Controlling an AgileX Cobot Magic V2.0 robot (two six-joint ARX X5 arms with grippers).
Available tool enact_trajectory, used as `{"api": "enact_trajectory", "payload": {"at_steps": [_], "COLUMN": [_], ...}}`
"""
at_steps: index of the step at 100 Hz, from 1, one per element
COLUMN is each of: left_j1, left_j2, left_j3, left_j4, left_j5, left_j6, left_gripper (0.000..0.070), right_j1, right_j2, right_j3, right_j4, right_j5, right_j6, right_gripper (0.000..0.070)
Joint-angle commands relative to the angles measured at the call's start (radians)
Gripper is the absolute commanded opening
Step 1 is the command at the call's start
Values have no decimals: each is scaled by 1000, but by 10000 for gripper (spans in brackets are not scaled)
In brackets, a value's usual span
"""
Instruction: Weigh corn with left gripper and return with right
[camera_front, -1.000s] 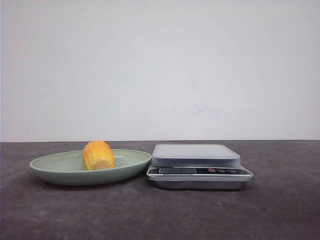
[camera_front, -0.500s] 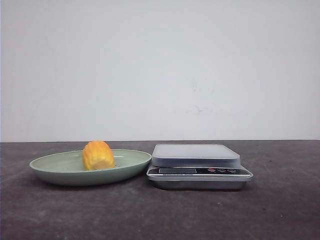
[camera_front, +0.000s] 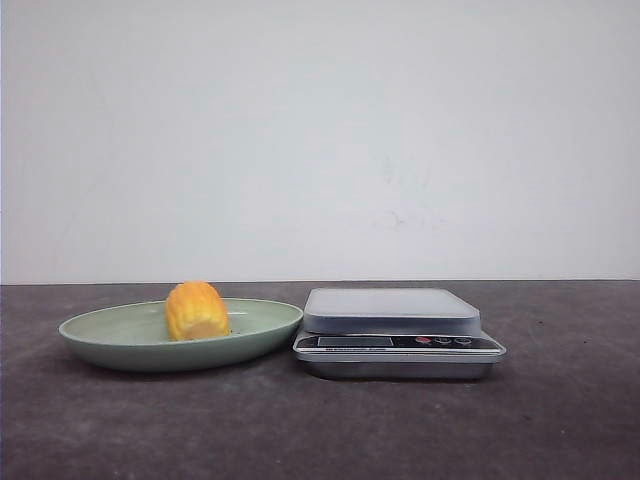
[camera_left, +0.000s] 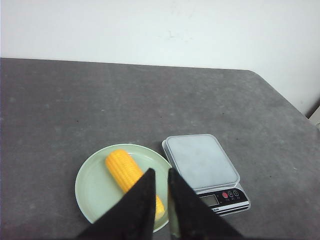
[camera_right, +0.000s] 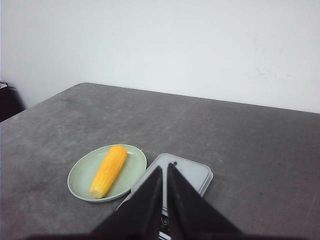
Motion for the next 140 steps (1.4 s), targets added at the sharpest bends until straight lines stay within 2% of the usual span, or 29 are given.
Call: {"api": "enact_trajectory", "payload": {"at_steps": [1, 19, 37, 53, 67, 78, 103, 117, 140], "left_j1": [-8, 97, 310, 489, 610, 684, 788, 798, 800], "left_j2": [-9, -23, -115, -252, -354, -411, -467, -497, -545], "left_j3": [9, -23, -244, -482, -641, -737, -879, -925, -978], "left_j4": [13, 50, 333, 492, 522, 528, 565, 566, 562], "left_j5": [-2, 2, 7, 154, 264, 299, 348, 351, 372], "left_j6": [12, 13, 13, 35, 110, 136, 170, 208, 223], "left_gripper": [0, 0, 0, 0, 0, 0, 0, 0, 0], "right_j1": [7, 7, 7, 7, 7, 7, 7, 7, 7], "right_j2": [1, 1, 1, 1, 1, 1, 1, 1, 1], "right_j3": [6, 6, 6, 6, 6, 6, 6, 6, 6], "right_j4": [6, 6, 6, 6, 6, 6, 6, 6, 6], "right_j5": [0, 0, 0, 0, 0, 1, 1, 1, 1], "right_j6": [11, 11, 11, 11, 11, 11, 11, 11, 11], "right_gripper": [7, 7, 7, 7, 7, 7, 7, 7, 7]}}
